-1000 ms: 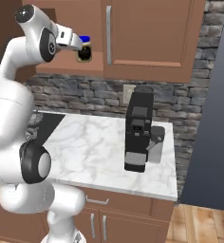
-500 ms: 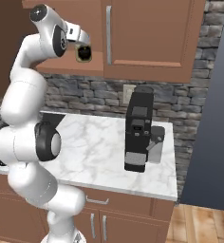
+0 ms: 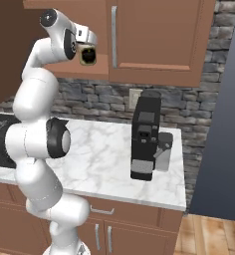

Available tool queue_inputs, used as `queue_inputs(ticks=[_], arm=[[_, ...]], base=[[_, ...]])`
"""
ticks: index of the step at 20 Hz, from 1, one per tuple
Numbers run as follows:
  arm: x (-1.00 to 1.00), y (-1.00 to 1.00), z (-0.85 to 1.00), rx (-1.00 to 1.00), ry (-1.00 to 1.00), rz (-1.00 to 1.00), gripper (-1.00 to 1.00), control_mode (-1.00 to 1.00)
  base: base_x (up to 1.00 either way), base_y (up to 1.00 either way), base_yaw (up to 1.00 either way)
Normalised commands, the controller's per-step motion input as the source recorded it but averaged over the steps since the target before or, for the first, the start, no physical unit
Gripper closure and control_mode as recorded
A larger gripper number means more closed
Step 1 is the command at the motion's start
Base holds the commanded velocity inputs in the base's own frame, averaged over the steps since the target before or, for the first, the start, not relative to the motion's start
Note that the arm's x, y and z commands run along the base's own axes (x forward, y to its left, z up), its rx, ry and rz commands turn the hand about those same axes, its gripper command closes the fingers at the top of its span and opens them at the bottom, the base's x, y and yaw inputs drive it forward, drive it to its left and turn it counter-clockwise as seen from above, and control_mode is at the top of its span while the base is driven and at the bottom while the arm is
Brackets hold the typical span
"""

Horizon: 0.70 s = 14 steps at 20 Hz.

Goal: The dining table condiment station is running low on mayonnaise. Refill the condiment station by opening the cabinet and taking the mayonnaise from the cabinet and placing it on the dining table.

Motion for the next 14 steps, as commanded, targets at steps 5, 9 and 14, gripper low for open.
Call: queue_inputs(ticks=[5,9,14], arm=[[0.62,0.00,0.00,0.00,0.00,0.00,-1.00,-1.00],[0.34,0.00,0.00,0.00,-0.02,0.00,-1.00,-1.00],[0.11,0.00,-0.04,0.00,0.00,0.01,1.00,-1.00]], base=[[0.00,0.00,0.00],[0.00,0.00,0.00],[0.00,0.00,0.00]])
